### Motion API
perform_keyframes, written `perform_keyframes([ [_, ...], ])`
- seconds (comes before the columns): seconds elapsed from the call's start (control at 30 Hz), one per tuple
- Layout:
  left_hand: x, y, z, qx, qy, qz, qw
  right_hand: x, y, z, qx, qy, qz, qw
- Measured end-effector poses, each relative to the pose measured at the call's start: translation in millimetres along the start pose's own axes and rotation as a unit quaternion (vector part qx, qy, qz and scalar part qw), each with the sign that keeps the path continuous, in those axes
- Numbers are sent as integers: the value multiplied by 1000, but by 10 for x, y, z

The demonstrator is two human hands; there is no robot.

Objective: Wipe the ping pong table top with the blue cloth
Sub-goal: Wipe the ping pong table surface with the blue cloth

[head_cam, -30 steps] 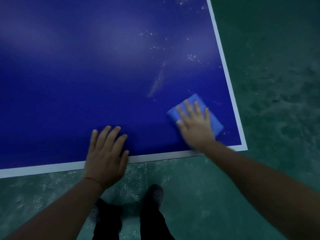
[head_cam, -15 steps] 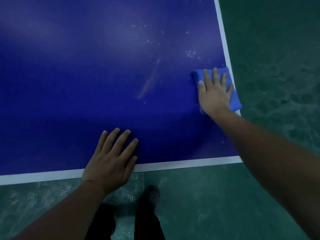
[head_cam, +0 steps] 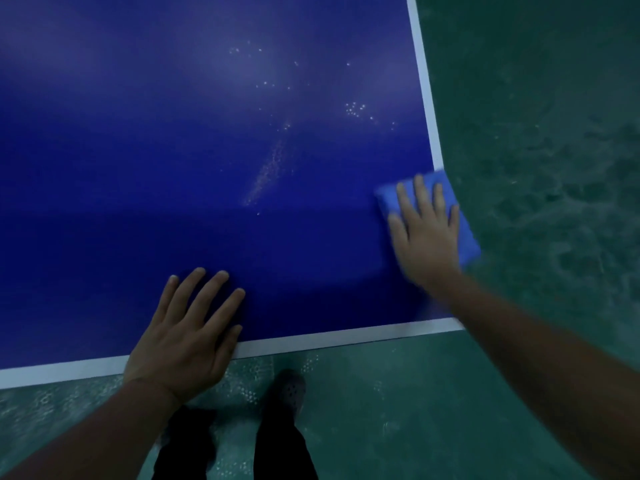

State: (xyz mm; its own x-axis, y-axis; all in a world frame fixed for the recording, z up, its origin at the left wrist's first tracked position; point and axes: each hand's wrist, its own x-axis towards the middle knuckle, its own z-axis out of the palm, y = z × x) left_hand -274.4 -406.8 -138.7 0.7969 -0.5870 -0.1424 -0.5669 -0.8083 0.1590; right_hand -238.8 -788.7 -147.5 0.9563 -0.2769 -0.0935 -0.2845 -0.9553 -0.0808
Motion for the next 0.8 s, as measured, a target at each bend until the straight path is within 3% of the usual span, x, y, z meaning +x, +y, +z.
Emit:
perform_keyframes([
  [0.13, -2, 10, -6, -6, -5, -3, 1000, -958, 156, 57, -14, -56, -50, 997],
  [0.23, 6, 17, -29, -1, -10, -3, 1000, -323, 151, -8, -12, -37, -36, 999],
  [0.37, -5, 33, -54, 1, -15, -7, 1000, 242, 57, -23, 19, -6, 60, 998],
  [0.6, 0, 19, -51, -5, -29, -9, 1000, -1301, 150, 79, 11, -52, 37, 998],
  [0.8, 0, 38, -55, 0, -20, -11, 1000, -293, -348, 62, 21, -27, 128, 991],
])
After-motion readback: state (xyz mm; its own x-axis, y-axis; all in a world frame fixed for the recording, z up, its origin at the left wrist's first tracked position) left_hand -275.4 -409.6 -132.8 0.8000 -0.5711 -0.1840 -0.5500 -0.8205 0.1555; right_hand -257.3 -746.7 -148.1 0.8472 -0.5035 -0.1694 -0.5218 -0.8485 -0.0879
